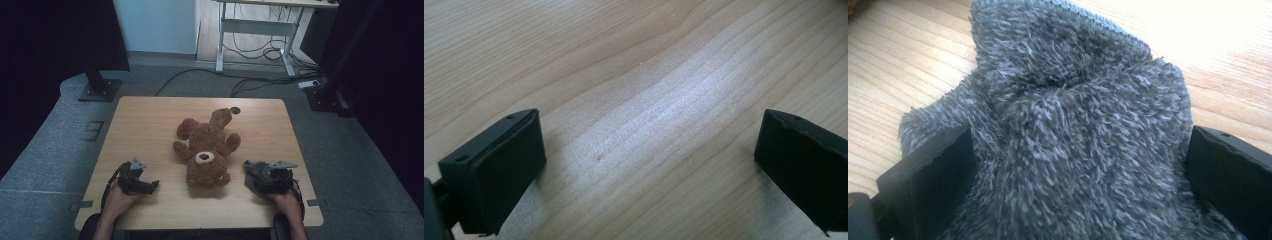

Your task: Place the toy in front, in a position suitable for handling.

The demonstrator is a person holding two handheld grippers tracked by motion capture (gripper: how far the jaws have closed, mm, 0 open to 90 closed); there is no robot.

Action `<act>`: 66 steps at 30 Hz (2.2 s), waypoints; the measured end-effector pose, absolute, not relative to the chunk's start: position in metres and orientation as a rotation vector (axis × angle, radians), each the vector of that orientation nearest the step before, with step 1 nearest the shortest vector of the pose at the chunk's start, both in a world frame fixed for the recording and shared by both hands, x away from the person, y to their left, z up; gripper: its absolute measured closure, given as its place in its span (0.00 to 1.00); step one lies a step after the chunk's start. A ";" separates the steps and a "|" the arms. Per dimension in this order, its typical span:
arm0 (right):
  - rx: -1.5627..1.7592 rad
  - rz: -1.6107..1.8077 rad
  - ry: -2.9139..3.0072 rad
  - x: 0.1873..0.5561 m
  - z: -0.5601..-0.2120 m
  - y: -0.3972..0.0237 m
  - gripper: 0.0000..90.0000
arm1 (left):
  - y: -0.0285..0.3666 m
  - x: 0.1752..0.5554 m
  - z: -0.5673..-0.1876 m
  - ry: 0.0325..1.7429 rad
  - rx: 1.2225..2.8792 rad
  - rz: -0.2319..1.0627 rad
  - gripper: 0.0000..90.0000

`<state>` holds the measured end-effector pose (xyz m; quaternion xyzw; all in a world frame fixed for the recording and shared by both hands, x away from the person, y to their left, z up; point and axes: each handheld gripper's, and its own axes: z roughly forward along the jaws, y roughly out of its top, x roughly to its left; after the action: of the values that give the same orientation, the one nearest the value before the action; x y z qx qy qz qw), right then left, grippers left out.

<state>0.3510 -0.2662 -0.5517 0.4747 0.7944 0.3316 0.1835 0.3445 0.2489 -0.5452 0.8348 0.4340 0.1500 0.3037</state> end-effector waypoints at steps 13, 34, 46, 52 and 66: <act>1.273 1.002 2.227 0.351 -0.527 -0.264 0.05 | 0.241 0.334 -0.524 1.053 2.148 0.382 0.01; 1.168 1.081 2.271 0.385 -0.480 -0.242 0.15 | 0.175 0.323 -0.490 0.818 2.158 0.313 0.14; 1.069 1.105 2.333 0.417 -0.460 -0.210 0.15 | 0.139 0.323 -0.497 0.747 2.214 0.276 0.15; 1.042 1.092 2.370 0.430 -0.459 -0.196 0.15 | 0.133 0.325 -0.505 0.761 2.221 0.254 0.15; 1.006 1.108 2.453 0.457 -0.467 -0.175 0.32 | 0.122 0.322 -0.517 0.783 2.228 0.281 0.23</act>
<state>0.4574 -0.1752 -0.4674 0.3469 0.8460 0.3822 0.1335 0.3216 0.1216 -0.5165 0.8694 0.3055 0.1095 0.3727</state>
